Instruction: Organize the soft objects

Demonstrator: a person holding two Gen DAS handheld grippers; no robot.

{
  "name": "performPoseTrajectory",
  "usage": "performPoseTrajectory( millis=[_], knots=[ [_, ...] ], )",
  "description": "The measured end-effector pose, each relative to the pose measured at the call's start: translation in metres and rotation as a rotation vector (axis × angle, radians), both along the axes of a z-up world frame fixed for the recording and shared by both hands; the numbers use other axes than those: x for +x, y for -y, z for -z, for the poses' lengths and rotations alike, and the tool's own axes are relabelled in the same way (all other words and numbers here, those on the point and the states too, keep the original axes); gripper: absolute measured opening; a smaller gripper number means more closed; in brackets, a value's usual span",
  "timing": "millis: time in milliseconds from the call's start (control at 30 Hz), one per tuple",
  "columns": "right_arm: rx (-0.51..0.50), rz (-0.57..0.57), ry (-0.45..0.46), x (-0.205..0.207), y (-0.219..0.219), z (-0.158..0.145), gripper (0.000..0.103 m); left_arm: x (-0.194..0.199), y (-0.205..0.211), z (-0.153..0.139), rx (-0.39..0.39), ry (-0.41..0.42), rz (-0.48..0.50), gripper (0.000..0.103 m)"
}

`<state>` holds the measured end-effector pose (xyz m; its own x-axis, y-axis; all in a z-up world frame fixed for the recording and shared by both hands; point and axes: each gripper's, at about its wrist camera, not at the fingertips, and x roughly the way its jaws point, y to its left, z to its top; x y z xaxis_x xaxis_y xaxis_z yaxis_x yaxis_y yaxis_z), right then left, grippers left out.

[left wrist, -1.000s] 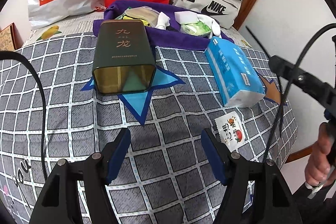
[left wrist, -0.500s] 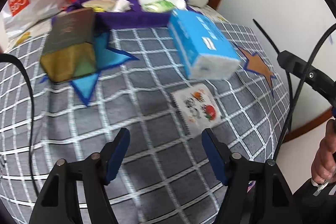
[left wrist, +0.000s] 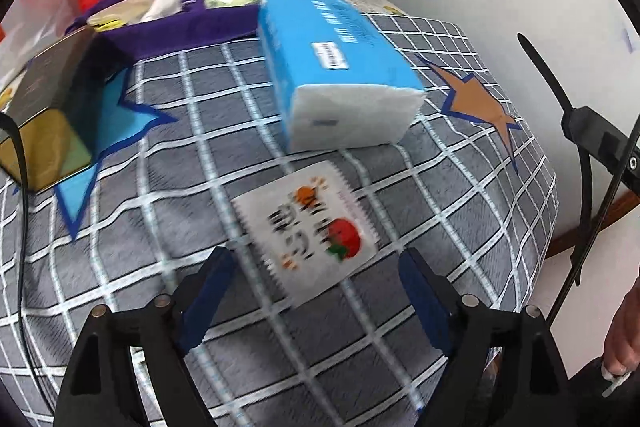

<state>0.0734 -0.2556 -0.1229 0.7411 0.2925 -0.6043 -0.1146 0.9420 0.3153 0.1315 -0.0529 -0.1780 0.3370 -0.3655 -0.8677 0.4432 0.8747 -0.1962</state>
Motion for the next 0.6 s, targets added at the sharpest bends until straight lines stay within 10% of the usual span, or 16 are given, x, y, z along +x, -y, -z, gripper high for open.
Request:
performPoseTrajectory(
  millis=[400,600],
  knots=[
    [-0.012,0.038,-0.010,0.000,0.015,0.004,0.021,-0.004,0.039,0.012,0.158,0.130,-0.002,0.096],
    [-0.021,0.024,-0.012,0.001,0.010,0.006,0.021,-0.006,0.024,0.006,0.150,0.157,-0.030,0.061]
  ],
)
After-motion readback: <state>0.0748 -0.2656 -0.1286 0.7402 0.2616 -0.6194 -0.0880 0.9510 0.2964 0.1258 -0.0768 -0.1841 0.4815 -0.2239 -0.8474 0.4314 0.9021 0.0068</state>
